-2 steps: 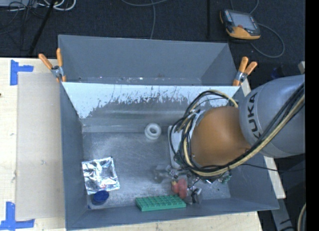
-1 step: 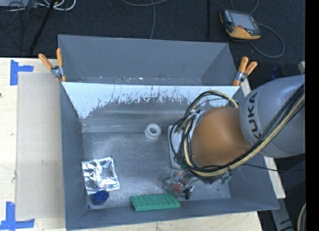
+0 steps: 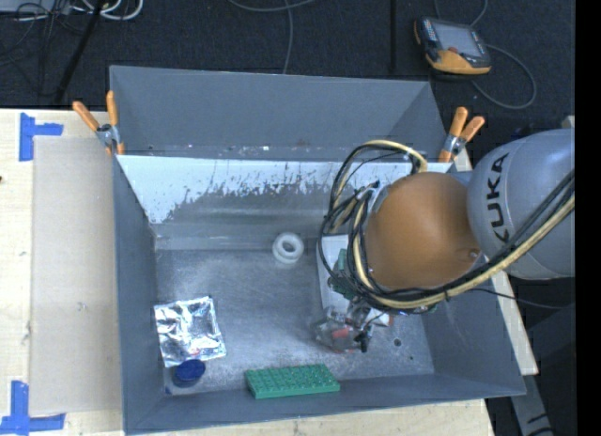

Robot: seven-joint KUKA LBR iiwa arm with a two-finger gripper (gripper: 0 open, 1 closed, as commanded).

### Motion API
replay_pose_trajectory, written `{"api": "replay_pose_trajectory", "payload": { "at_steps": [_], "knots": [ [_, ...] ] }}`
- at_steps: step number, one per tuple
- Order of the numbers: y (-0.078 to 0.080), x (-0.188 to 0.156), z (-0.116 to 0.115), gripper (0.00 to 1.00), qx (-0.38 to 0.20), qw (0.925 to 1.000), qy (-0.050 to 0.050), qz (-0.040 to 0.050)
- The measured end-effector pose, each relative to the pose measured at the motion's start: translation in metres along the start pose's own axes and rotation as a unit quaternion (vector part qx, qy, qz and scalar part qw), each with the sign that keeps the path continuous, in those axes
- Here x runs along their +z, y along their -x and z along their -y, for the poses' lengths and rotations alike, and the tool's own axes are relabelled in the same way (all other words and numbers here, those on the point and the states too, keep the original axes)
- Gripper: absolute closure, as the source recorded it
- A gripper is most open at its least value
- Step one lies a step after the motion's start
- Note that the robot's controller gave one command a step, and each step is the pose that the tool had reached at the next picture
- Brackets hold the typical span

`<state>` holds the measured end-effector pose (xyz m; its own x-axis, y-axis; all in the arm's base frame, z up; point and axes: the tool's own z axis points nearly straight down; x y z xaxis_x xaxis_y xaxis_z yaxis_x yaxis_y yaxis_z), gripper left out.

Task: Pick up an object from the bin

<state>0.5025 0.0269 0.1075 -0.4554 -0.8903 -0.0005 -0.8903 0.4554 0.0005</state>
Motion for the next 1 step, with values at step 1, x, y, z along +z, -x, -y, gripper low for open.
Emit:
{"api": "replay_pose_trajectory", "payload": {
  "at_steps": [1],
  "knots": [
    [-0.0475,-0.0153,-0.0114,1.00,0.034,0.9994,0.001,-0.0019]
  ]
}}
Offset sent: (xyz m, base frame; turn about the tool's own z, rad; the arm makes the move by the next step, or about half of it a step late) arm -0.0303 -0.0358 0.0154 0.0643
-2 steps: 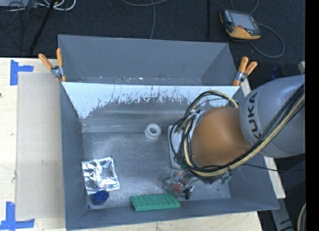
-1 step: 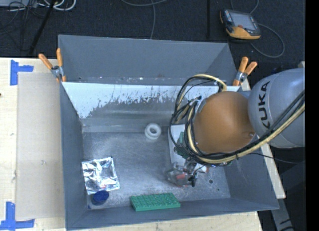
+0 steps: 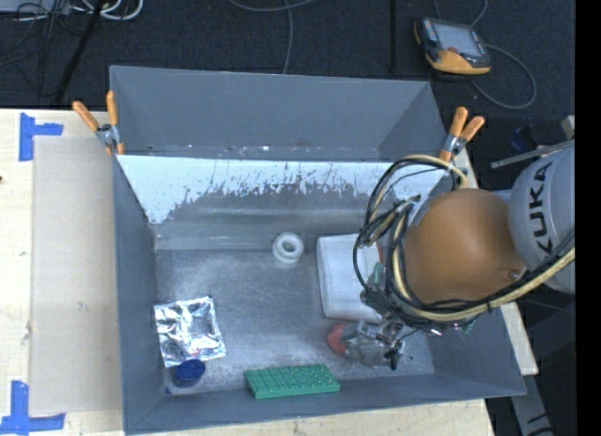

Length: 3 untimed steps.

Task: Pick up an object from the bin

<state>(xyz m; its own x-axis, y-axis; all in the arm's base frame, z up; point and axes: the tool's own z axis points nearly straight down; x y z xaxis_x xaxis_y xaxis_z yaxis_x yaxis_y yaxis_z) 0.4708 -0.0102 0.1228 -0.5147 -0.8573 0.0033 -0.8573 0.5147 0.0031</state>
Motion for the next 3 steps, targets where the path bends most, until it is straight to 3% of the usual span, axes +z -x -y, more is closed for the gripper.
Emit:
{"api": "replay_pose_trajectory", "payload": {
  "at_steps": [1,2,3],
  "knots": [
    [0.002,0.001,0.000,0.00,-0.001,1.0000,0.000,0.0012],
    [0.042,-0.025,0.028,0.00,-0.125,0.9922,-0.001,0.0023],
    [0.057,0.030,0.047,0.00,-0.210,0.9778,0.001,0.0012]
  ]
}}
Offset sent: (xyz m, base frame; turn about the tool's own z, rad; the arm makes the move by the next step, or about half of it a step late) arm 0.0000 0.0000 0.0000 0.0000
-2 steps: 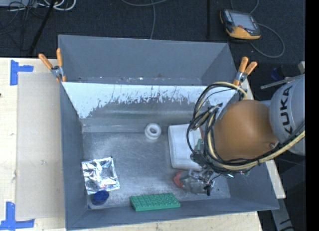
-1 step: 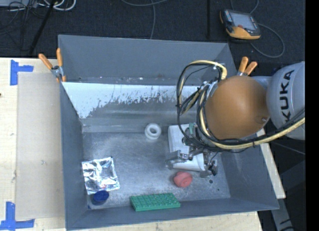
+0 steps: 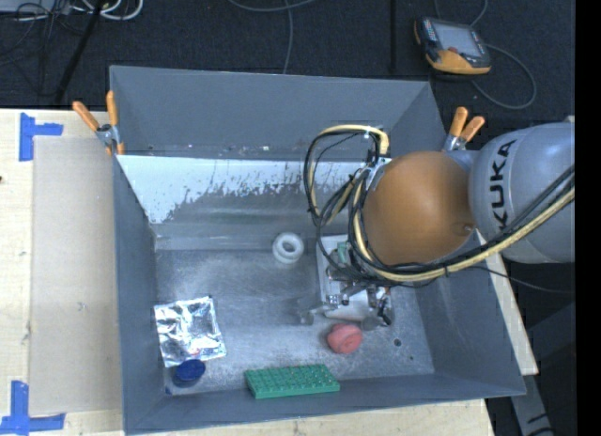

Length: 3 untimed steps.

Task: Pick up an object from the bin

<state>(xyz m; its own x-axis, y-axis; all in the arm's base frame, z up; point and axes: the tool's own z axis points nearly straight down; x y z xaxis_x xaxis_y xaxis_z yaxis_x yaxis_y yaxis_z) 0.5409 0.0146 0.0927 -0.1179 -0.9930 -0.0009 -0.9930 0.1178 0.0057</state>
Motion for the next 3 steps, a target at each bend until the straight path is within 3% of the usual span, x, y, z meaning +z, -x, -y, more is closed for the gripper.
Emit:
{"api": "replay_pose_trajectory", "payload": {
  "at_steps": [1,2,3],
  "knots": [
    [0.0127,-0.0138,-0.0147,0.00,-0.080,0.9968,-0.001,0.0000],
    [0.0129,-0.0146,-0.0139,1.00,-0.078,0.9969,-0.002,0.0007],
    [0.0130,-0.0146,-0.0139,0.00,-0.078,0.9970,-0.002,0.0007]
  ]
}}
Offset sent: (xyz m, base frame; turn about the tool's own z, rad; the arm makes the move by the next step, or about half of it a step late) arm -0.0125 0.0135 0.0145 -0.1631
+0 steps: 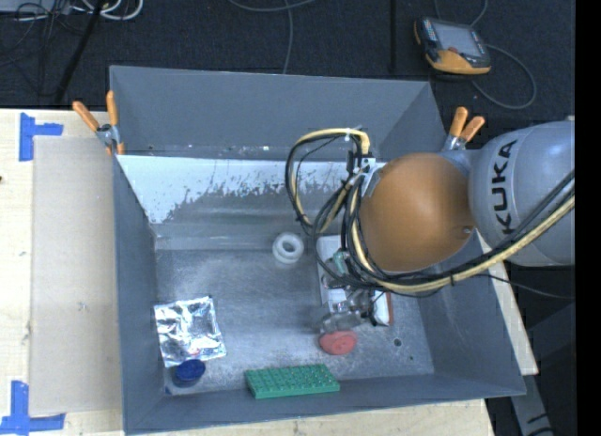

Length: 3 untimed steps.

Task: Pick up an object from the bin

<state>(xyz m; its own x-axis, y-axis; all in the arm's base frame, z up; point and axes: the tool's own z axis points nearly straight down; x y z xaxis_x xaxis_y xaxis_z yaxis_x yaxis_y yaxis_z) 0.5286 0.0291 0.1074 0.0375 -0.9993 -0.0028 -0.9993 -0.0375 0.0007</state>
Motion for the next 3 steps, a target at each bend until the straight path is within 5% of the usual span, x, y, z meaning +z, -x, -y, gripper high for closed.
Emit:
{"api": "replay_pose_trajectory", "payload": {
  "at_steps": [1,2,3],
  "knots": [
    [0.0036,0.0080,-0.0523,0.00,-0.162,0.9868,0.000,-0.0006],
    [0.0035,0.0081,-0.0536,1.00,-0.161,0.9870,0.003,-0.0008],
    [0.0035,0.0081,-0.0536,0.00,-0.160,0.9870,0.003,-0.0008]
  ]
}}
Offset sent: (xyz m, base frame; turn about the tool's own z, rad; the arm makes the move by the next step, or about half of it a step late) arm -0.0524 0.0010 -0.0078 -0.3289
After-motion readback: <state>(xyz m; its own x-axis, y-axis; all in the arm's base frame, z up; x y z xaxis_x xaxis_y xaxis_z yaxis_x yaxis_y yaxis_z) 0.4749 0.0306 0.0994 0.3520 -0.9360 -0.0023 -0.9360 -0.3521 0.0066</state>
